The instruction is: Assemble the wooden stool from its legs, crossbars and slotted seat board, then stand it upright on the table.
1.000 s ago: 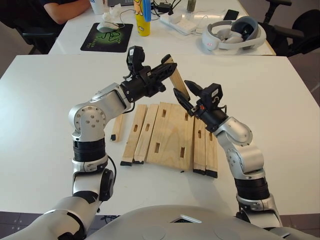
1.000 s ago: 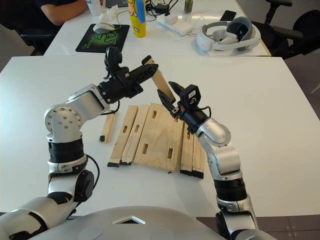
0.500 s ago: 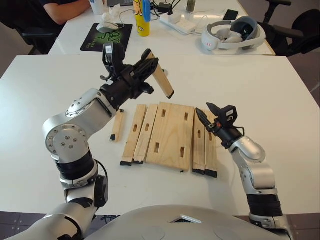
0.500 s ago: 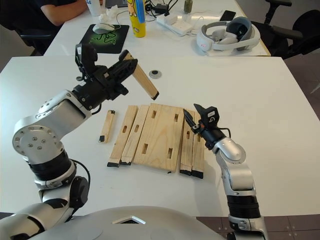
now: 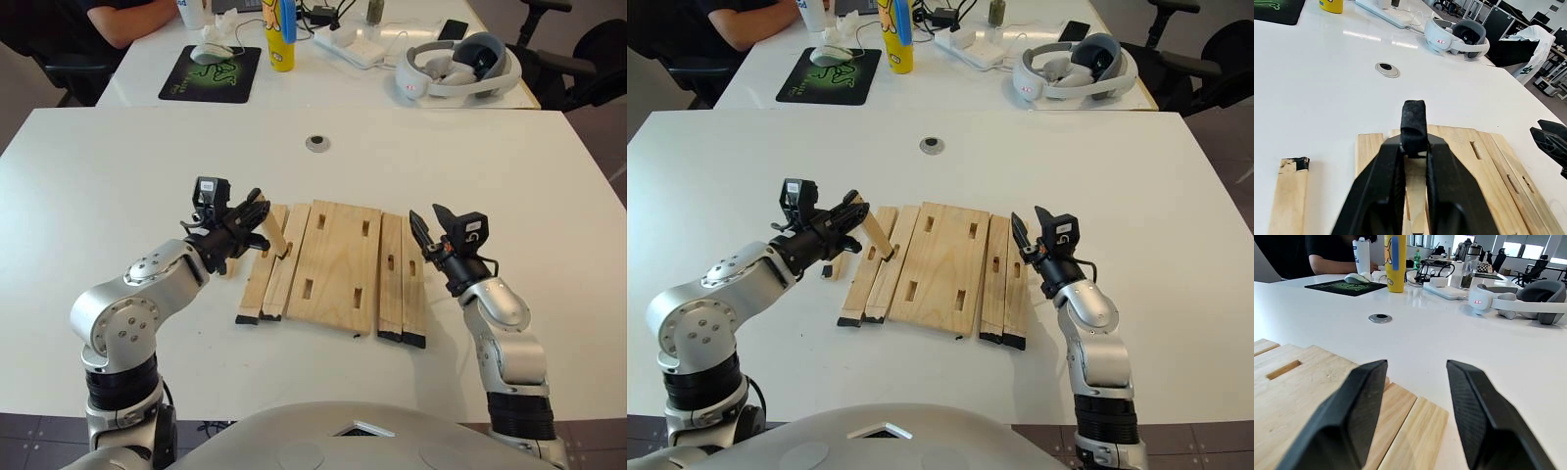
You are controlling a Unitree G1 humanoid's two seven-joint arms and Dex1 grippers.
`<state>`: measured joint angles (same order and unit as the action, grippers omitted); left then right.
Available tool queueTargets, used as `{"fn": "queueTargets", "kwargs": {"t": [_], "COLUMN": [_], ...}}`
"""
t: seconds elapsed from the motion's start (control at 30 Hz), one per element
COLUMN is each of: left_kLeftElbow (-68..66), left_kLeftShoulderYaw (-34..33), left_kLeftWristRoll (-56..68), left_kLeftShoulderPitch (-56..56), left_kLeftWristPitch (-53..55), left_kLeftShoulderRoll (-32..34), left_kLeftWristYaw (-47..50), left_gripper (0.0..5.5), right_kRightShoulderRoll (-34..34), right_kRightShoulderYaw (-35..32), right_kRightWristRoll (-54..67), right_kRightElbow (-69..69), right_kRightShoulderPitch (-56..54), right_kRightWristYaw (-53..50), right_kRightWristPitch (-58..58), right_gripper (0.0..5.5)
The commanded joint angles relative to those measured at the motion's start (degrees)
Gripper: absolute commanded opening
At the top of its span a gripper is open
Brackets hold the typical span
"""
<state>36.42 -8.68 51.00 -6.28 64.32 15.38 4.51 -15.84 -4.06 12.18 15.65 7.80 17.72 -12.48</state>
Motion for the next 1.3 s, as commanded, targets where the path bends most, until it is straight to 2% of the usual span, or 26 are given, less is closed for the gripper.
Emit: {"fn": "queueTargets", "kwargs": {"t": [0.03, 0.37, 0.83, 1.3], "left_kLeftElbow": [1.29, 2.21, 2.34, 1.73], "left_kLeftShoulderYaw": [0.10, 2.38, 3.92, 6.32], "left_kLeftWristRoll": [-0.80, -6.55, -12.45, -15.39], "left_kLeftShoulderPitch": [2.34, 5.40, 8.70, 8.48], "left_kLeftWristPitch": [-1.52, -8.01, -11.58, -13.18], "left_kLeftShoulderRoll": [-2.88, -7.32, -7.44, -10.38], "left_kLeftWristYaw": [1.81, 4.14, 2.91, 3.49], "left_gripper": [0.42, 0.42, 0.42, 0.42], "right_kRightShoulderRoll": [-0.47, -1.70, -2.06, -1.60], "right_kRightShoulderYaw": [0.67, 2.39, 3.43, 4.56], "right_kRightWristRoll": [0.25, 0.48, 0.62, 0.31], "right_kRightElbow": [-0.15, -2.95, -3.24, -3.43], "right_kRightShoulderPitch": [-2.03, -6.39, -8.01, -9.04], "right_kRightWristYaw": [1.12, 5.28, 7.91, 8.92], "right_kRightWristPitch": [-1.37, -3.03, -4.23, -5.21], "right_gripper": [2.23, 2.23, 2.23, 2.23]}}
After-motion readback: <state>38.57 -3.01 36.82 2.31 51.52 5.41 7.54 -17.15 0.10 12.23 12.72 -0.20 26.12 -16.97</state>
